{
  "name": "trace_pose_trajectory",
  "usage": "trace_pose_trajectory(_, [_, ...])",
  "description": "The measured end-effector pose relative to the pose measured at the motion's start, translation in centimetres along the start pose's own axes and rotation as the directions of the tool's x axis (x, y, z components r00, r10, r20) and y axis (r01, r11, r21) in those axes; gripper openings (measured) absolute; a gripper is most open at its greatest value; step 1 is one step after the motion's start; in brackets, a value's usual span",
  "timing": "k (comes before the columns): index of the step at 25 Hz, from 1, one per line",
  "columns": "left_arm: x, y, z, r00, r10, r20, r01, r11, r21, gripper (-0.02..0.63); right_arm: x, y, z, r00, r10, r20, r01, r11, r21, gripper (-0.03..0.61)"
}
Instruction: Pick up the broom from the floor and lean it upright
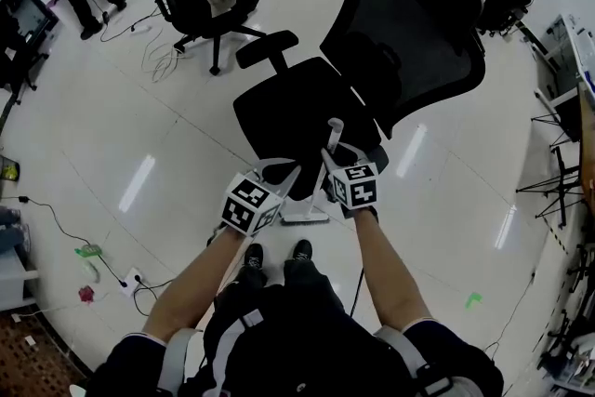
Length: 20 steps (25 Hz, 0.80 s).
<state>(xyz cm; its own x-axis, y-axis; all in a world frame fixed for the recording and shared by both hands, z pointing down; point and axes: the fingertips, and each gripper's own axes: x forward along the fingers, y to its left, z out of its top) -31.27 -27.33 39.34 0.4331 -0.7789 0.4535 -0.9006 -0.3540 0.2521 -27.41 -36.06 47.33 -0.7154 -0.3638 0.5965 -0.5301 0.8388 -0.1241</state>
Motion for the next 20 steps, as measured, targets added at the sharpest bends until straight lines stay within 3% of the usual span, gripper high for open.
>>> trace_pose_trajectory(7, [-1.1,-0.1,0.0,1.0,-0.003,0.017,0.003,1.0,0.003,0.0,-1.4,1.1,1.6,0.998,-0.031,0.046,0.031,1.0,-0.002,0.195])
trace_pose_trajectory(12, [-2.1,-0.8,0.6,0.998,-0.035,0.047,0.034,0.999,0.013,0.0,-4.5,1.2,3.4,0.99,-0.095,0.108,0.095,0.995,0.0,0.215])
trace_pose_trajectory(15, [-2.8,-1.1,1.9,0.996,-0.046,0.082,0.045,0.999,0.019,0.0,-7.4,1.2,5.5,0.974,-0.134,0.183,0.135,0.991,0.007,0.201])
trace_pose_trajectory(20, [-3.7,-2.1,5.3,0.987,-0.069,0.146,0.064,0.997,0.042,0.0,-12.5,2.2,8.8,0.932,-0.174,0.317,0.173,0.984,0.031,0.111])
